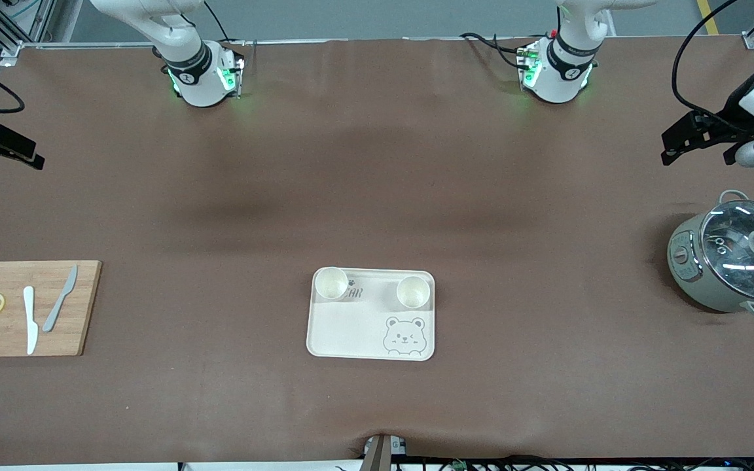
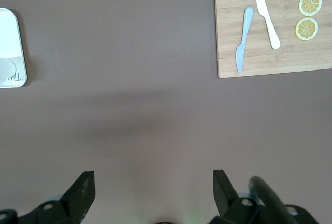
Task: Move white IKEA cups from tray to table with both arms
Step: 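Move the left gripper down to the cup on the bear tray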
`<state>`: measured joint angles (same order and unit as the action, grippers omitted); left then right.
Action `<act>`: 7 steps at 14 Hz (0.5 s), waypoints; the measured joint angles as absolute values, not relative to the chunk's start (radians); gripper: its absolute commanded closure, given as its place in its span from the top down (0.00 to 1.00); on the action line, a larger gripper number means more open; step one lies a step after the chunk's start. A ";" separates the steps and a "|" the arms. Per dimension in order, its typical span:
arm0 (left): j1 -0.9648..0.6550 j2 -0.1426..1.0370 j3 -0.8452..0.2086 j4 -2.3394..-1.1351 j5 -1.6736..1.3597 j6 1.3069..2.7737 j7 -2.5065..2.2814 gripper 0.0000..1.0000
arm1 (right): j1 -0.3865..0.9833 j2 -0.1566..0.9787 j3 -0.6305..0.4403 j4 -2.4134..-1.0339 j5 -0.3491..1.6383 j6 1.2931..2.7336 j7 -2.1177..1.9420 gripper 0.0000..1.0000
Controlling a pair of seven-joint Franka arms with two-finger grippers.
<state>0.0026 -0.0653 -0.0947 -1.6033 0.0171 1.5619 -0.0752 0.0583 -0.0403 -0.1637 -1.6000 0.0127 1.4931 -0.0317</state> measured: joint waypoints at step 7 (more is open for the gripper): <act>0.000 -0.040 -0.095 -1.578 0.017 1.560 -0.075 1.00 | 0.058 -0.040 -0.164 -1.600 0.013 1.493 -0.032 1.00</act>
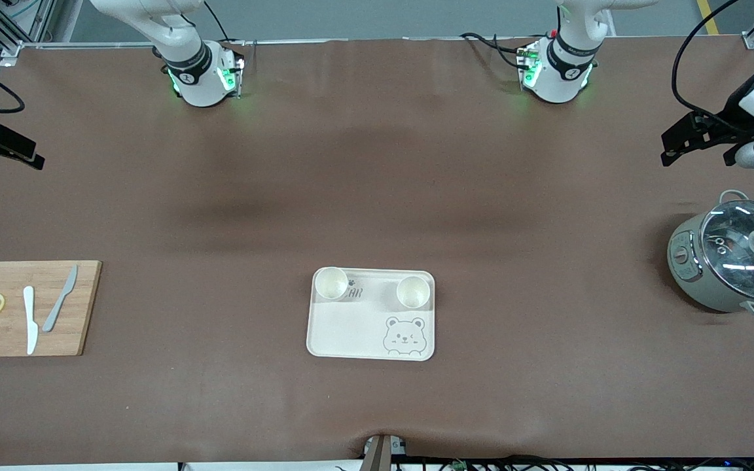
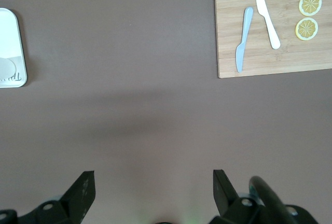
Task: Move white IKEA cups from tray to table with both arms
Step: 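Move the left gripper down to the cup on the bear tray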
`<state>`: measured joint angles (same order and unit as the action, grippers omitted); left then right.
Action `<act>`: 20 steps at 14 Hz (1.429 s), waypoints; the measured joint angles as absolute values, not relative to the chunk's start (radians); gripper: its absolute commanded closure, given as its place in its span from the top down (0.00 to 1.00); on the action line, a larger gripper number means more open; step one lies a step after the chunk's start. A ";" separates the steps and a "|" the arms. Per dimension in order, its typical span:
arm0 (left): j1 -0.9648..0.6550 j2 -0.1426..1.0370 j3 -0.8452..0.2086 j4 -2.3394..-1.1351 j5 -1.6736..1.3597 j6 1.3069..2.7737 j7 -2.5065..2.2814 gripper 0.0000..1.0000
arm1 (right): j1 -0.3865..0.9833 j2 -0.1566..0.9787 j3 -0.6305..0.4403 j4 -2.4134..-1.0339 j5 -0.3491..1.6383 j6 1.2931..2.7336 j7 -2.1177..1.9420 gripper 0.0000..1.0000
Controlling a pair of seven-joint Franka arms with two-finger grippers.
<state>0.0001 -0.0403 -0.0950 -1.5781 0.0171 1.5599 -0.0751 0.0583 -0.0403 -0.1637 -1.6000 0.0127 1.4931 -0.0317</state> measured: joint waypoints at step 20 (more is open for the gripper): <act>-0.303 0.510 -0.148 -1.546 0.016 2.149 -0.454 1.00 | 0.062 0.038 -0.149 -1.590 0.014 1.578 -0.033 1.00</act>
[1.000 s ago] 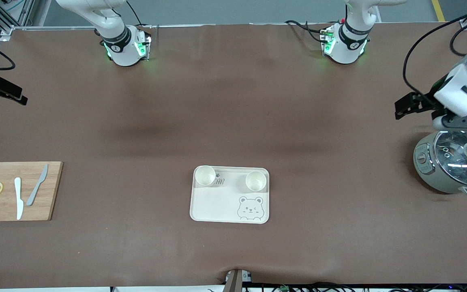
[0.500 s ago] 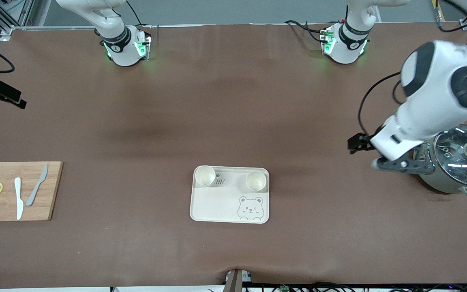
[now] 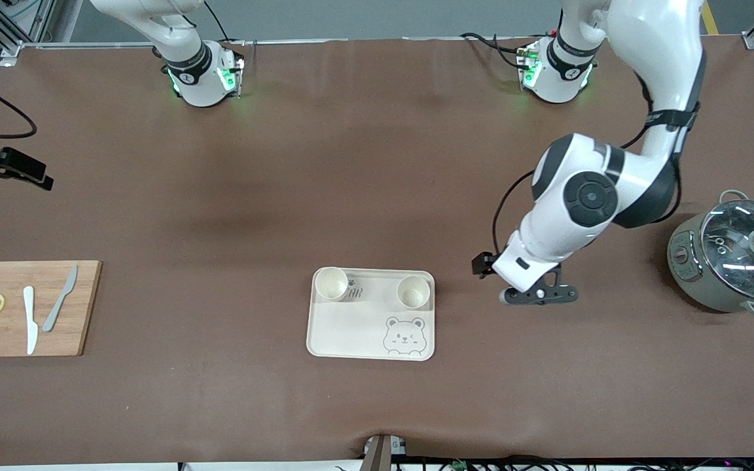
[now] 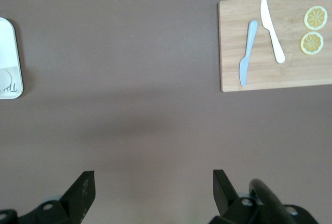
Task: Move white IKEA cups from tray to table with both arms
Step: 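Move the left gripper down to the cup on the bear tray, then grasp the cup with the left gripper while the right gripper reaches the other cup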
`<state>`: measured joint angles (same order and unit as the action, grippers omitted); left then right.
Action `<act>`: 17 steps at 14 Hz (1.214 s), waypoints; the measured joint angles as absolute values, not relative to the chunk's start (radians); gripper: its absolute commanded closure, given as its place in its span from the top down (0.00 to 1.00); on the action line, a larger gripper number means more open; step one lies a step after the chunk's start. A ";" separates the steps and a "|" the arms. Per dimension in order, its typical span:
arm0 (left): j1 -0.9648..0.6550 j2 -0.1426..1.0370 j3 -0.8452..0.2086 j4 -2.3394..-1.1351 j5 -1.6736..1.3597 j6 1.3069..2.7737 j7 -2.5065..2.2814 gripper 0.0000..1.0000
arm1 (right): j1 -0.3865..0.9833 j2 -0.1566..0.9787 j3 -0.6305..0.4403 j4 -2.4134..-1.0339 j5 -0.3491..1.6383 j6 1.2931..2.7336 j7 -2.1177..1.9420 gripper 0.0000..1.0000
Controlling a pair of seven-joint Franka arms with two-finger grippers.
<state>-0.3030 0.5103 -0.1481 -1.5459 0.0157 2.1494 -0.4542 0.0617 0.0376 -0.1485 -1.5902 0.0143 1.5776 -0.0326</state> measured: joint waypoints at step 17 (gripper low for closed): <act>-0.436 0.774 -0.145 -1.465 0.016 2.389 -0.747 0.49 | 0.062 0.268 -0.148 -1.511 0.052 1.699 -0.032 1.00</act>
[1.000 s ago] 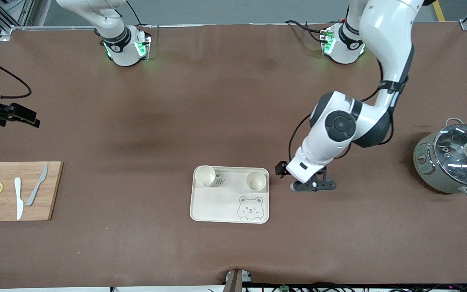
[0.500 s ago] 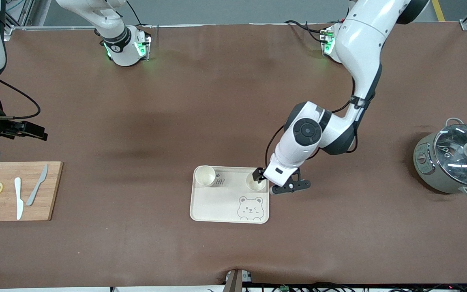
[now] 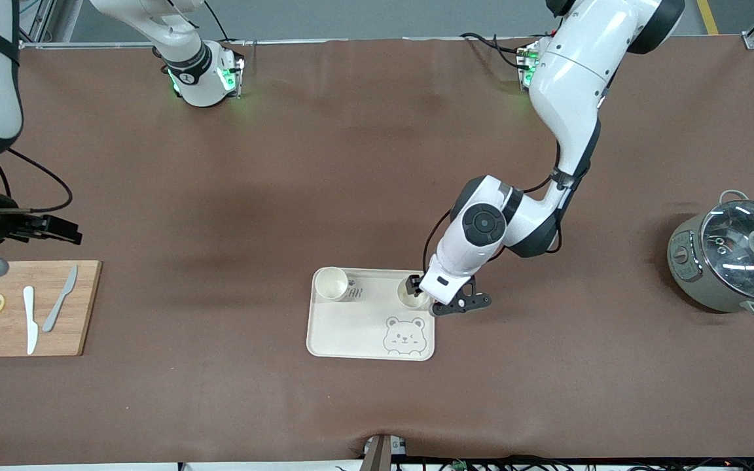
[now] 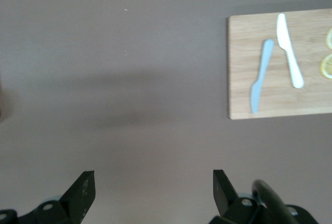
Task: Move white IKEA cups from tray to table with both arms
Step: 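Grasp the cup with the left gripper while the right gripper reaches the other cup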
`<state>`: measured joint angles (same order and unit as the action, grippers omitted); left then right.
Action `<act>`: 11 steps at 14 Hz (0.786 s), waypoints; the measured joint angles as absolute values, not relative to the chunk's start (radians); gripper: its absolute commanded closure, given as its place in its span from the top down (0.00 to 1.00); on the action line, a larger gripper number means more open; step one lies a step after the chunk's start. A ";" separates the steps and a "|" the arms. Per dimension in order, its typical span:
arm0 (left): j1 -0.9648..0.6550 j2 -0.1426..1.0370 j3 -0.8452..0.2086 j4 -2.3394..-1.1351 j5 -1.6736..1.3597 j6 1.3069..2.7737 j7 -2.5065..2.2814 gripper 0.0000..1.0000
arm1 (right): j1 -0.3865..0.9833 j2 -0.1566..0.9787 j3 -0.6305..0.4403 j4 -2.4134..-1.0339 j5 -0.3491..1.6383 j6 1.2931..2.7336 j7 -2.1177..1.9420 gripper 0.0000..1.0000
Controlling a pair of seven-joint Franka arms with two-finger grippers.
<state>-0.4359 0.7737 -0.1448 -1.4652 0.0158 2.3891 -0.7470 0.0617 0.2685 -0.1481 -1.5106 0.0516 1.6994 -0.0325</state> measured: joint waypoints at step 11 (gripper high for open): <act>-0.441 0.780 -0.139 -1.433 0.037 2.376 -0.740 0.00 | 0.188 0.512 -0.135 -1.502 0.211 1.888 0.204 1.00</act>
<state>-0.4406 0.7800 -0.1391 -1.4329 0.0371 2.3761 -0.7396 0.1875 0.5119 -0.1346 -1.5021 0.2111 1.8881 0.2043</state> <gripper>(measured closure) 0.969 0.000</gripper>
